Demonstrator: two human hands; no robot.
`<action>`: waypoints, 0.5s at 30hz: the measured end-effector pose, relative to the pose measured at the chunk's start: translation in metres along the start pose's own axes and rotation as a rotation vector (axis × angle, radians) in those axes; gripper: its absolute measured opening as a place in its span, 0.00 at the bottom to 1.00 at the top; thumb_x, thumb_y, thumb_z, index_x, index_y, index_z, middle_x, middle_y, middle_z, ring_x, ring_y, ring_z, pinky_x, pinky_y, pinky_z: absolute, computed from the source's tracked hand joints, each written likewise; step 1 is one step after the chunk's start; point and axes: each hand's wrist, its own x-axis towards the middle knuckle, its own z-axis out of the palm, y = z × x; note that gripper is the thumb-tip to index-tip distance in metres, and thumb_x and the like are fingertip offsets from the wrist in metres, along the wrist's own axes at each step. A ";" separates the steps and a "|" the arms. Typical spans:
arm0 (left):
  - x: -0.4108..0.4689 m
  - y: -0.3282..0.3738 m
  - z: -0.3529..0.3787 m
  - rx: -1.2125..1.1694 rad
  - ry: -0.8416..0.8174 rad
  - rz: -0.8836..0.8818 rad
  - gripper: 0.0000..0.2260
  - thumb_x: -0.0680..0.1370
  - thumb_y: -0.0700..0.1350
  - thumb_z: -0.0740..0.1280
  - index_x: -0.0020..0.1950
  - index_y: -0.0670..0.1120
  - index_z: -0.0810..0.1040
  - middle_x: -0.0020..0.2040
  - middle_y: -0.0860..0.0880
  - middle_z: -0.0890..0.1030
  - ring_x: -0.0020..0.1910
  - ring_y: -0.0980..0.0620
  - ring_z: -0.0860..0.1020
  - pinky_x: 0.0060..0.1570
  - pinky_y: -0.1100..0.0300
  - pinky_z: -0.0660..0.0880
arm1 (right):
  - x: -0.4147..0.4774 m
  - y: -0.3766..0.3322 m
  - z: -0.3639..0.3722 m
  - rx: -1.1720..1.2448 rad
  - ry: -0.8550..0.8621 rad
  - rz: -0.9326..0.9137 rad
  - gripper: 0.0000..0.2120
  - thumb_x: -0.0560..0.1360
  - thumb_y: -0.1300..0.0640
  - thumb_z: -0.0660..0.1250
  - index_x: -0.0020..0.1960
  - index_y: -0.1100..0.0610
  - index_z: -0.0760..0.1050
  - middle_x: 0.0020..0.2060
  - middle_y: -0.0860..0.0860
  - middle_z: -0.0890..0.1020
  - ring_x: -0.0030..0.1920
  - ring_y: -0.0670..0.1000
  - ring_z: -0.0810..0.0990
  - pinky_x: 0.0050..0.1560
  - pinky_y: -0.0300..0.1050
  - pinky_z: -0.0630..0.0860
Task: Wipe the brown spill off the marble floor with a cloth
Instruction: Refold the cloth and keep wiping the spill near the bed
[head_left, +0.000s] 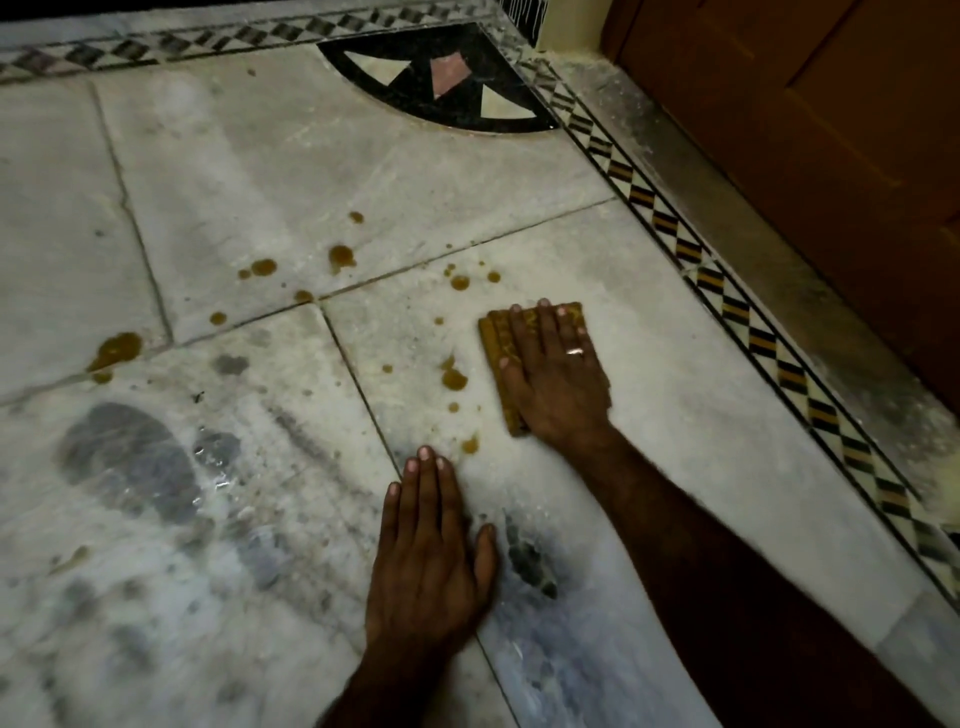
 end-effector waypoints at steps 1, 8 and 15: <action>0.000 0.000 0.000 0.002 -0.002 -0.009 0.33 0.80 0.53 0.60 0.79 0.35 0.59 0.80 0.36 0.60 0.80 0.39 0.59 0.76 0.42 0.61 | -0.007 -0.010 0.002 0.004 -0.006 -0.063 0.31 0.81 0.42 0.50 0.81 0.53 0.60 0.78 0.61 0.64 0.79 0.62 0.61 0.78 0.61 0.58; -0.003 -0.007 0.004 0.035 0.020 -0.002 0.30 0.80 0.49 0.57 0.77 0.32 0.61 0.78 0.32 0.60 0.79 0.35 0.59 0.75 0.38 0.62 | -0.090 -0.044 0.000 0.040 -0.010 -0.332 0.27 0.82 0.45 0.54 0.80 0.50 0.62 0.79 0.57 0.64 0.80 0.57 0.59 0.79 0.58 0.57; -0.001 -0.006 0.001 0.040 -0.005 -0.032 0.31 0.79 0.49 0.55 0.78 0.33 0.59 0.79 0.33 0.60 0.79 0.36 0.58 0.75 0.39 0.62 | -0.115 0.017 -0.008 -0.018 -0.057 -0.169 0.29 0.82 0.43 0.51 0.81 0.49 0.59 0.81 0.56 0.60 0.81 0.58 0.56 0.77 0.61 0.60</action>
